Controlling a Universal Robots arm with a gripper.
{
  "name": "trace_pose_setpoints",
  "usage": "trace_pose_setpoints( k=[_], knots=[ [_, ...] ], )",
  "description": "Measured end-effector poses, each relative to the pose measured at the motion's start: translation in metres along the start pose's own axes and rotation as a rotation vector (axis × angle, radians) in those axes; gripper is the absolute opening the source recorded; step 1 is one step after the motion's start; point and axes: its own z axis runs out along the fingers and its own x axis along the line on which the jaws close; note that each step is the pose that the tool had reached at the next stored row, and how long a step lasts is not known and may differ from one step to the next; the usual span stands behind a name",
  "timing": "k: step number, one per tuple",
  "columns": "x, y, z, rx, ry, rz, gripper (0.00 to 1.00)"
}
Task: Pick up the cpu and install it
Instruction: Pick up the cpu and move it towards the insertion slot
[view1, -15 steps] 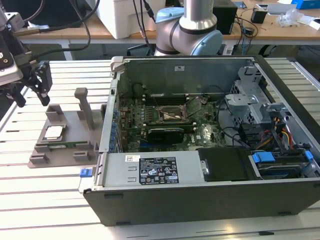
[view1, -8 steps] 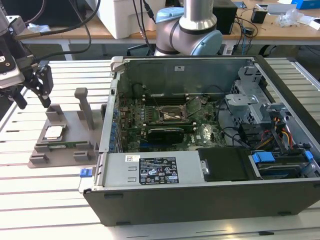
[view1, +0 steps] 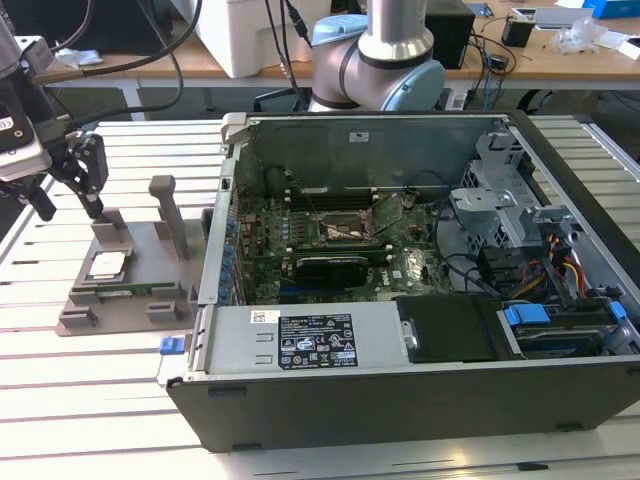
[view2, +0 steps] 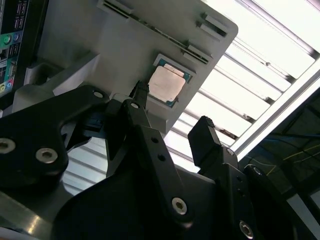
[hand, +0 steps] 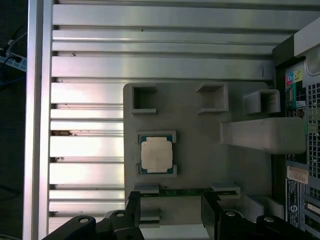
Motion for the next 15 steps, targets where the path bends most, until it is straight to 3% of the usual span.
trace_pose_setpoints(
  k=[15],
  knots=[
    [0.0002,-0.0002,0.0071,0.0000,0.0000,0.000,0.60]
  ],
)
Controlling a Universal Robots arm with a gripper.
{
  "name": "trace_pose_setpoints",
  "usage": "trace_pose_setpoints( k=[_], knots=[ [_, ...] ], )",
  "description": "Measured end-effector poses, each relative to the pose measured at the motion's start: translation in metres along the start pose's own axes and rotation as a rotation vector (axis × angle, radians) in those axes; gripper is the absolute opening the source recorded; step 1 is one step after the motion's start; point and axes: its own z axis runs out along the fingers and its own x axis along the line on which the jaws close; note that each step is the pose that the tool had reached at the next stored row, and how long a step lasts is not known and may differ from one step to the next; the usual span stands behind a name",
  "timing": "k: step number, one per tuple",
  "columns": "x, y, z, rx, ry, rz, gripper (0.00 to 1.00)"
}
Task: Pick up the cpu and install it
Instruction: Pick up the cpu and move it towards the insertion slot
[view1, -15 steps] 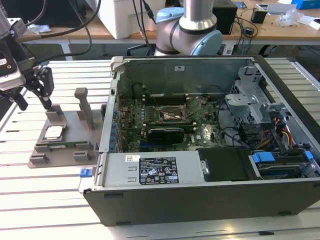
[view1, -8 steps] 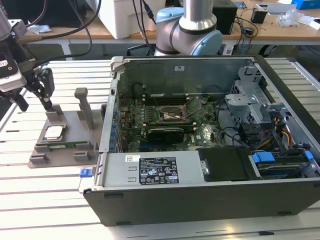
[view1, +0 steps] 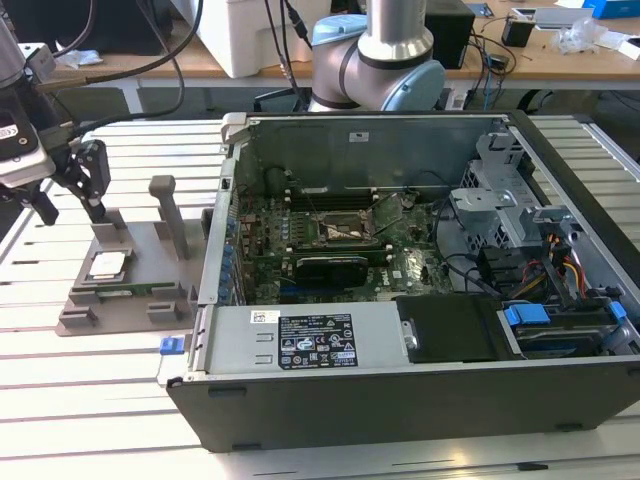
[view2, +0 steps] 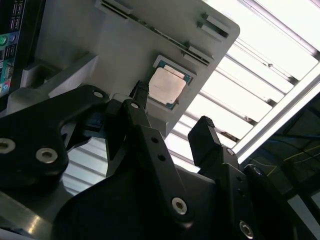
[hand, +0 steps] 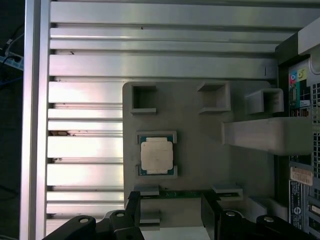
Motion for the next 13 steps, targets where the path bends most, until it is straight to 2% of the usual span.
trace_pose_setpoints(
  k=[8,10,13],
  knots=[
    [-0.0002,0.0000,0.0038,0.0017,0.0000,-0.002,0.60],
    [-0.0006,0.0008,0.0052,0.0055,0.0003,-0.012,0.60],
    [-0.0009,0.0027,0.0078,0.0062,0.0008,-0.030,0.60]
  ],
)
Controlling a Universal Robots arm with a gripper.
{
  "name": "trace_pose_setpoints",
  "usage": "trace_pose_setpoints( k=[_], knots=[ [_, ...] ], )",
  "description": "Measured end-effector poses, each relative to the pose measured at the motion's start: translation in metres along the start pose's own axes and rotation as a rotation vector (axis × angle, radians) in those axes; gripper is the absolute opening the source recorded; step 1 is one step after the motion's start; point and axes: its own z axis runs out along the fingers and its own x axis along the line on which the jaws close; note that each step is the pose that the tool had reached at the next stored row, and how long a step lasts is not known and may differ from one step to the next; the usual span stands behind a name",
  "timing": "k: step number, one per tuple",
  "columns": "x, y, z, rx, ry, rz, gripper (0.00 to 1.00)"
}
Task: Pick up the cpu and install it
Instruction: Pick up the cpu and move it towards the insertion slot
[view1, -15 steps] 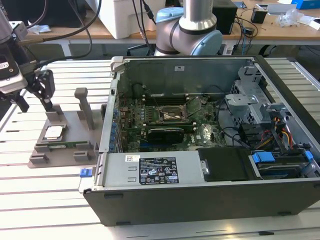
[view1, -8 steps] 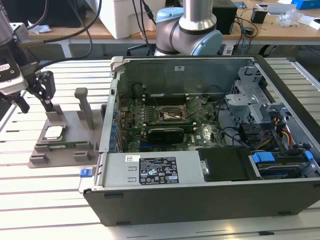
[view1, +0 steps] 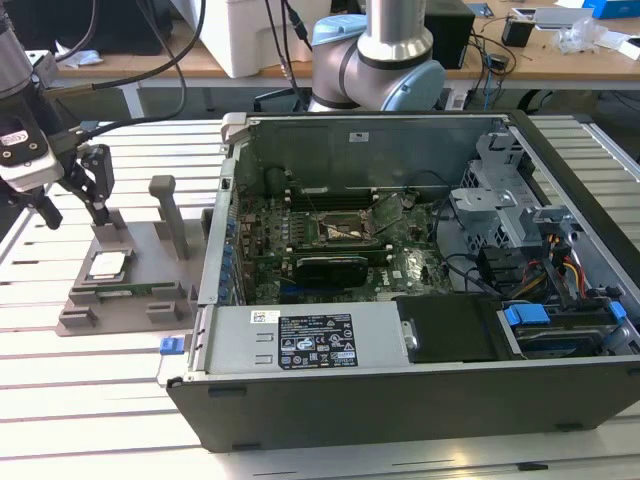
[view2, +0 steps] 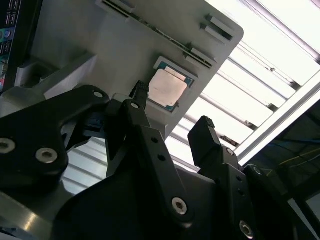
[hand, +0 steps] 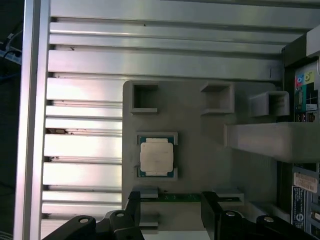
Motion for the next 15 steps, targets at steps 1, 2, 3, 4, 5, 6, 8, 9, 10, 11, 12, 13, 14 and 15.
trace_pose_setpoints(
  k=[1,2,3,4,5,6,8,9,10,11,12,13,14,15],
  knots=[
    [-0.0001,0.0001,0.0005,0.0000,0.0002,-0.003,0.60],
    [0.0000,0.0002,0.0013,0.0000,0.0002,-0.003,0.60],
    [0.0000,0.0002,0.0019,0.0000,0.0002,-0.003,0.60],
    [0.0000,0.0002,0.0032,-0.0001,0.0001,-0.003,0.60],
    [0.0000,0.0002,0.0039,0.0000,0.0001,-0.003,0.60],
    [0.0000,0.0001,0.0044,0.0000,0.0002,-0.003,0.60],
    [0.0001,0.0001,0.0062,-0.0001,0.0002,-0.003,0.60],
    [0.0001,0.0001,0.0072,0.0000,0.0002,-0.003,0.60],
    [0.0001,0.0001,0.0085,-0.0001,0.0001,-0.003,0.60],
    [0.0001,0.0000,0.0090,0.0000,0.0001,-0.003,0.60],
    [0.0002,0.0000,0.0096,-0.0001,0.0001,-0.003,0.60],
    [0.0002,0.0000,0.0108,-0.0001,0.0001,-0.003,0.60],
    [0.0002,0.0000,0.0112,0.0000,0.0002,-0.003,0.60],
    [0.0002,0.0000,0.0117,-0.0001,0.0001,-0.003,0.60]
  ],
)
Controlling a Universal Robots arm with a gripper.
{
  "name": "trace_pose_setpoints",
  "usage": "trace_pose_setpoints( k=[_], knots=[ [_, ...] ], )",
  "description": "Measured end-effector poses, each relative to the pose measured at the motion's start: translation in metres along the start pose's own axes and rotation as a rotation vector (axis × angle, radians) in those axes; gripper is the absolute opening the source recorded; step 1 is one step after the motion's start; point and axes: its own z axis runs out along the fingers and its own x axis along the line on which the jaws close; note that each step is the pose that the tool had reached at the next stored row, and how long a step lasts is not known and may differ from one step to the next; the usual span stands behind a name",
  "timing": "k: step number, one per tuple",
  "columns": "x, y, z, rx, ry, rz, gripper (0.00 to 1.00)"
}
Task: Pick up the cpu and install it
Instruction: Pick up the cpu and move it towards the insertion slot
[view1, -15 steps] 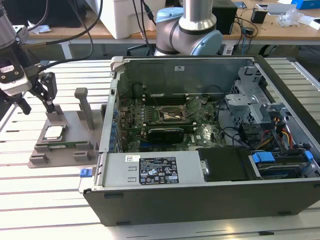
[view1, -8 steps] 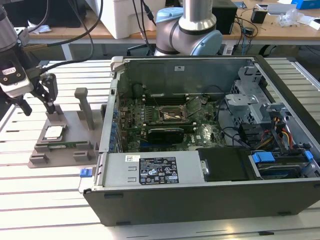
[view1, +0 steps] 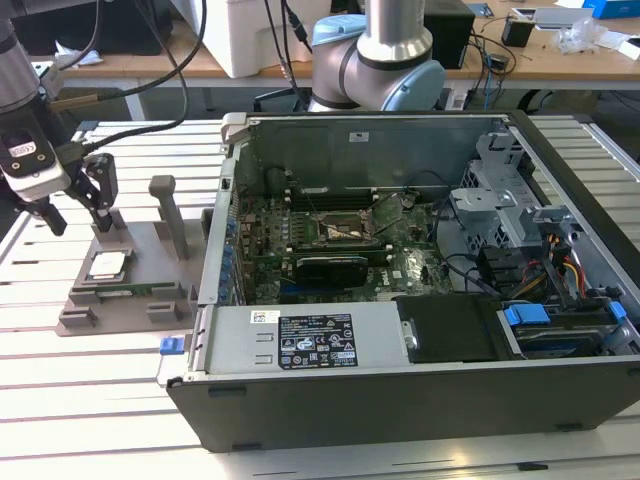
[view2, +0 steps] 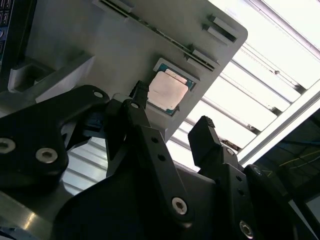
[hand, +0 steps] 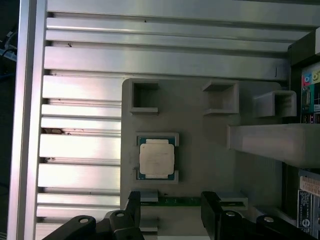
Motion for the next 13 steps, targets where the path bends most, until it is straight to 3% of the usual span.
trace_pose_setpoints(
  k=[13],
  knots=[
    [0.0002,-0.0002,0.0089,0.0001,0.0000,0.000,0.60]
  ],
)
